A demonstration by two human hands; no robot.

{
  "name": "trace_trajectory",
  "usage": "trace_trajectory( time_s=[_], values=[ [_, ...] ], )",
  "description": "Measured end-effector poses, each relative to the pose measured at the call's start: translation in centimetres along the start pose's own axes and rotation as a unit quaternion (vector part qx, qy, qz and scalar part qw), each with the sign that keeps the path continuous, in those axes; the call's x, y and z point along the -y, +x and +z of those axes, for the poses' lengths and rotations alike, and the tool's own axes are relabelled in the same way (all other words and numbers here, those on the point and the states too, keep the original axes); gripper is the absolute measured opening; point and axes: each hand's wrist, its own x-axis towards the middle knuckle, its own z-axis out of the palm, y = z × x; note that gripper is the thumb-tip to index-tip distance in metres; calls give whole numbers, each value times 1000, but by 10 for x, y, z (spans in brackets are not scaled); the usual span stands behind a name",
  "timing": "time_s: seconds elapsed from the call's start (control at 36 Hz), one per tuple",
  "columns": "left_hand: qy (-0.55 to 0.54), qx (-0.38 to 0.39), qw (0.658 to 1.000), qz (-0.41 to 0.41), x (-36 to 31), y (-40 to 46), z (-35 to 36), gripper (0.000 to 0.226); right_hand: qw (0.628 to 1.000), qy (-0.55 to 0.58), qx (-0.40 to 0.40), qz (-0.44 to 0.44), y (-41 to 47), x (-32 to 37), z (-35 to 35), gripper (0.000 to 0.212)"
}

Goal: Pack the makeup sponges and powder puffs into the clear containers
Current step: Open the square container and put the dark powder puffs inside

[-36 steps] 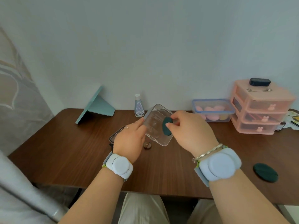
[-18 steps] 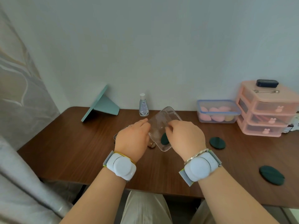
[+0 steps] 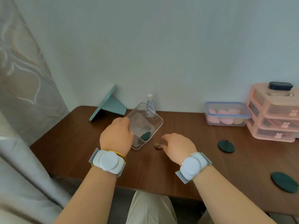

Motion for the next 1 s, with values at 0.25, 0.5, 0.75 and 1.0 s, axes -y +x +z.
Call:
trace_trajectory(
  time_s=[0.25,0.5,0.75,1.0],
  values=[
    [11,2,1000,0,14,-5,-3,7,998,-44,18,-40,31,8,38,36],
    [4,24,1000,6,15,-5,-2,5,990,89,-106,22,21,-3,13,29],
    [-28,73,995,70,-14,-6,9,3,956,195,-205,-76,-3,4,-50,19],
    [-28,73,989,123,-36,-14,15,5,992,-46,-99,-55,-3,-3,-29,22]
  ],
)
